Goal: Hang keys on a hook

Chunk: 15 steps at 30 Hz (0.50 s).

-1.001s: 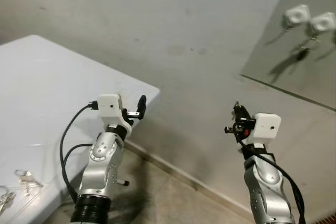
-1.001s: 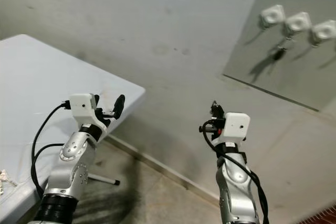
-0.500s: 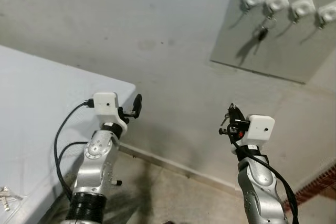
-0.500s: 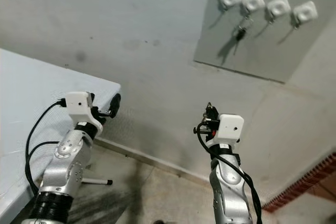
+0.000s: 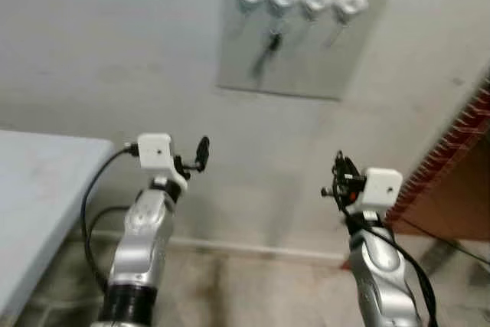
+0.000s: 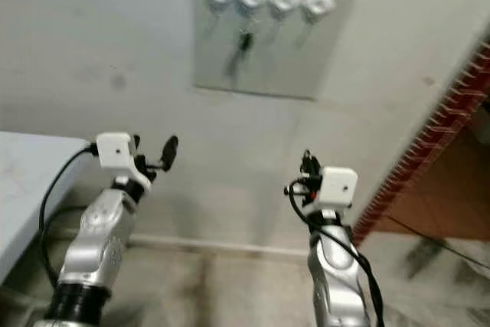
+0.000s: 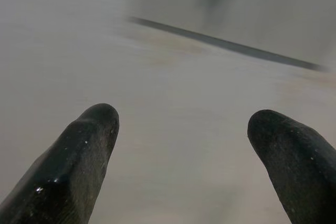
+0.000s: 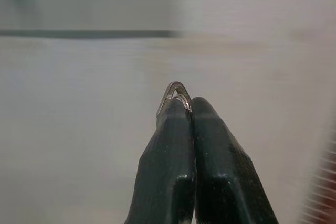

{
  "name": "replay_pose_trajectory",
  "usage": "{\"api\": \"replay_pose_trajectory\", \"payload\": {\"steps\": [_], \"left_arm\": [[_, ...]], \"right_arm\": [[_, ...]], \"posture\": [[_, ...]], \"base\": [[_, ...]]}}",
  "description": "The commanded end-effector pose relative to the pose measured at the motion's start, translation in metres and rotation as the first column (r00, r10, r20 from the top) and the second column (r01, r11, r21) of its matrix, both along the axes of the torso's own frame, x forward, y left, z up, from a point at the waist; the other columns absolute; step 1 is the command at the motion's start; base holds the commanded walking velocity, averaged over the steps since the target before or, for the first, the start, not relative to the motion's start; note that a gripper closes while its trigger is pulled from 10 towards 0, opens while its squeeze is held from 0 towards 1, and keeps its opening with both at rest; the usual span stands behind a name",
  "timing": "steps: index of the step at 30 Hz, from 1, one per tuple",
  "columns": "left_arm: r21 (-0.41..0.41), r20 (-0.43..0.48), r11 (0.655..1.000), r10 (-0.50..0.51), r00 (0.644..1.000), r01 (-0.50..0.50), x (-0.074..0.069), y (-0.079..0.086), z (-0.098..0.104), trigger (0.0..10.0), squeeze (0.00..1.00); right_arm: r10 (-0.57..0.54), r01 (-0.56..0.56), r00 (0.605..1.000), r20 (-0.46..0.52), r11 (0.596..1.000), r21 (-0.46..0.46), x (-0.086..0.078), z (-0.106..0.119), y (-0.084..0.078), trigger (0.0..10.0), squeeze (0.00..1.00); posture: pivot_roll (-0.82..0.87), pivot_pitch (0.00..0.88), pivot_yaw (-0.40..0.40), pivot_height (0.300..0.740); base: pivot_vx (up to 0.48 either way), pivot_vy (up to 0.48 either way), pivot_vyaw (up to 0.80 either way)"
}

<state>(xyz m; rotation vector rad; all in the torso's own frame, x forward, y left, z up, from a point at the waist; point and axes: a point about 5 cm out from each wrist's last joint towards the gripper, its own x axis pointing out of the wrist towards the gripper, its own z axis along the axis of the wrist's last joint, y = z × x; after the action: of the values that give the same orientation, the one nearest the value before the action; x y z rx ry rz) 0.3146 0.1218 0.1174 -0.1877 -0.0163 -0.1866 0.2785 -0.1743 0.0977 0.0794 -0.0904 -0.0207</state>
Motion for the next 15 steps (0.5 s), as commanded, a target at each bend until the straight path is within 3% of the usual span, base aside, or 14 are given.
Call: {"api": "replay_pose_trajectory", "payload": {"steps": [1, 3, 7, 15], "left_arm": [[0.012, 0.008, 1.000, 0.024, 1.000, -0.024, 0.0009, 0.0069, 0.0026, 10.0, 0.00], [0.022, 0.006, 0.999, 0.035, 0.999, -0.036, 0.0012, 0.0077, 0.0028, 10.0, 0.00], [0.030, 0.008, 0.999, 0.028, 1.000, -0.028, 0.0019, 0.0072, 0.0031, 10.0, 0.00], [0.047, 0.008, 0.999, 0.022, 1.000, -0.023, 0.0059, 0.0048, 0.0044, 10.0, 0.00]], "right_arm": [[0.020, -0.021, 1.000, 0.023, 1.000, 0.007, 0.0036, 0.0062, 0.0056, 10.0, 0.00], [0.021, -0.021, 1.000, 0.023, 1.000, 0.007, 0.0039, 0.0065, 0.0056, 10.0, 0.00], [0.028, -0.028, 0.999, 0.041, 1.000, 0.003, 0.0043, 0.0086, 0.0058, 10.0, 0.00], [-0.014, 0.013, 1.000, -0.017, 1.000, -0.029, 0.0058, 0.0007, 0.0010, 10.0, 0.00]], "posture": [[0.02, 0.000, -0.062, 0.740], [0.02, 0.000, -0.062, 0.740], [0.01, 0.000, -0.059, 0.740], [0.00, 0.000, -0.037, 0.740]], "base": [[0.000, 0.000, -0.76], [0.000, 0.000, -0.76], [0.000, 0.000, 0.00], [0.000, 0.000, 0.00]]}}
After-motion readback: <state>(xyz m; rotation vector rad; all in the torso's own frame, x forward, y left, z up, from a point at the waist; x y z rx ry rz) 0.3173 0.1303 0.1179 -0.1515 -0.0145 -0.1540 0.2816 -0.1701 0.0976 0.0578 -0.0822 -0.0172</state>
